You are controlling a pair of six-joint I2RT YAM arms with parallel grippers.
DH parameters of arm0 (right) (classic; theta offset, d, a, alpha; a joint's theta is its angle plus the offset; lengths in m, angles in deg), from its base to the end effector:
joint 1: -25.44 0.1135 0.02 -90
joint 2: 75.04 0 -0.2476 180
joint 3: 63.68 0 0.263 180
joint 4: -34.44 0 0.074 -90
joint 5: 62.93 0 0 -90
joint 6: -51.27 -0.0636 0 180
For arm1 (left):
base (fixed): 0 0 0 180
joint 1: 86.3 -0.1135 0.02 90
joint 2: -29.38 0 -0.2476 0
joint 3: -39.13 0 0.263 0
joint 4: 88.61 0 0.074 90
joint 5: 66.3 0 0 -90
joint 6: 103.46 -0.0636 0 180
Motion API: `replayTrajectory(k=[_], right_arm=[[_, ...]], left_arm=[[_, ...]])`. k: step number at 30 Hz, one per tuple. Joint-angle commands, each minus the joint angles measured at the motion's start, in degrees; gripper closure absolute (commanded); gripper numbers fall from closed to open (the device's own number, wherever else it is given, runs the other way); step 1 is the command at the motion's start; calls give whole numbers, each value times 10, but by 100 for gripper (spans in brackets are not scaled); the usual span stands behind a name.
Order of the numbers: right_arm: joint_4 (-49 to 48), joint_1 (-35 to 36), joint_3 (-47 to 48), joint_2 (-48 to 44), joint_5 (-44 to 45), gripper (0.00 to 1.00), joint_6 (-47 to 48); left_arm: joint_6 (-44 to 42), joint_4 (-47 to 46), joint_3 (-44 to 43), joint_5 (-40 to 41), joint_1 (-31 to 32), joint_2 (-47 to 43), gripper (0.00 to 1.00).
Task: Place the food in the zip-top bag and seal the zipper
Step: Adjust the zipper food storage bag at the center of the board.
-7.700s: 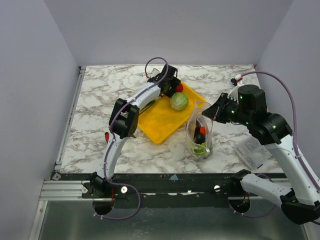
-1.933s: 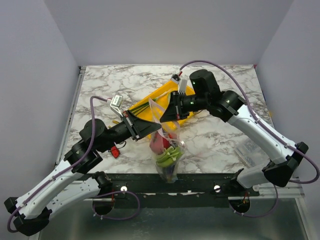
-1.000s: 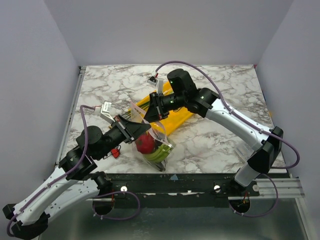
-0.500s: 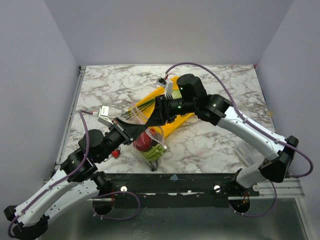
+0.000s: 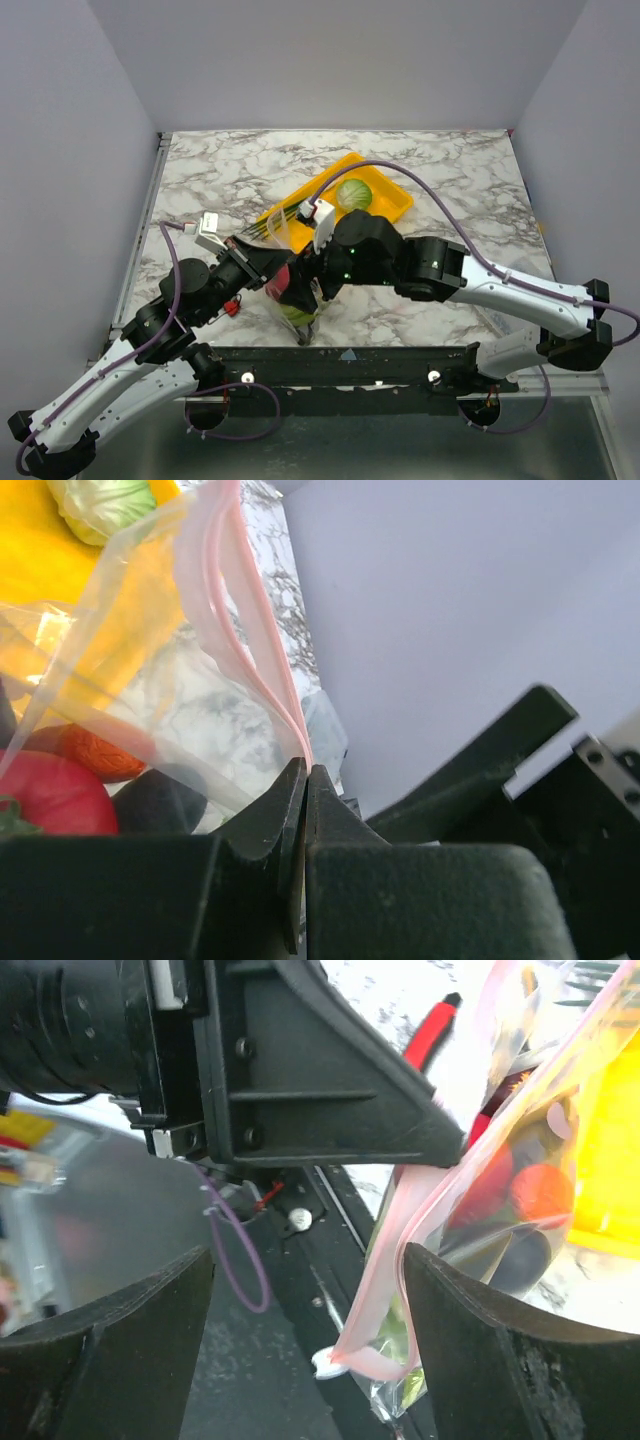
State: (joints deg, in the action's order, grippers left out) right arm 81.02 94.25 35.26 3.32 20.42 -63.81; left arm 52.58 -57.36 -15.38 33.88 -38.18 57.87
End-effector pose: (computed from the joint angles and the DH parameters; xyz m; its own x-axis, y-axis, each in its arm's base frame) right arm 0.1159 0.3193 0.3883 -0.5520 -0.2591 -0.7925 -0.8057 0.4105 0.4270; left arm 0.1250 -0.1226 0.3345 -0.5870 -0.6926 -0.4191 0.1943 0.3821 -0.9035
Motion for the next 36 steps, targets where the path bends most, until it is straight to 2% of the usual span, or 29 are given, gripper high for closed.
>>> replayTrajectory(k=[1,6,11,15,17,19,21,22,25,26,27,29,32,34,36], right_arm=[[70,82,41,29,260,20,18],[91,134,56,56,430,20,18],[123,138,83,77,494,20,1],[130,143,93,93,500,23,14],[130,147,97,100,501,29,18],[120,148,93,102,494,39,27],[99,148,80,96,483,55,46],[84,148,68,90,483,67,54],[30,145,29,58,476,96,94],[21,141,22,46,463,99,108],[8,132,15,35,438,99,119],[-14,91,2,10,342,100,144],[-59,37,-29,-29,211,100,191],[-75,16,-32,-43,125,99,217],[-68,3,-14,-40,51,100,239]], left_arm=[[-7,3,-9,29,-3,-2,100],[-6,9,-10,29,-3,-5,100],[-6,15,-10,32,-3,-10,100],[-4,14,-10,33,-3,-10,100],[-4,15,-11,33,-3,-9,100],[-6,17,-14,34,-3,-8,100],[-9,17,-15,36,-3,-8,100],[-16,14,-16,36,-4,-8,100],[-68,23,-37,39,-4,-9,70],[-96,26,-45,37,-4,-11,60],[-135,27,-57,32,-5,-12,51],[-223,29,-82,10,-6,-11,41],[-389,34,-127,-95,-7,2,30],[-476,77,-182,-181,-9,29,18],[-534,143,-238,-232,-9,69,14]])
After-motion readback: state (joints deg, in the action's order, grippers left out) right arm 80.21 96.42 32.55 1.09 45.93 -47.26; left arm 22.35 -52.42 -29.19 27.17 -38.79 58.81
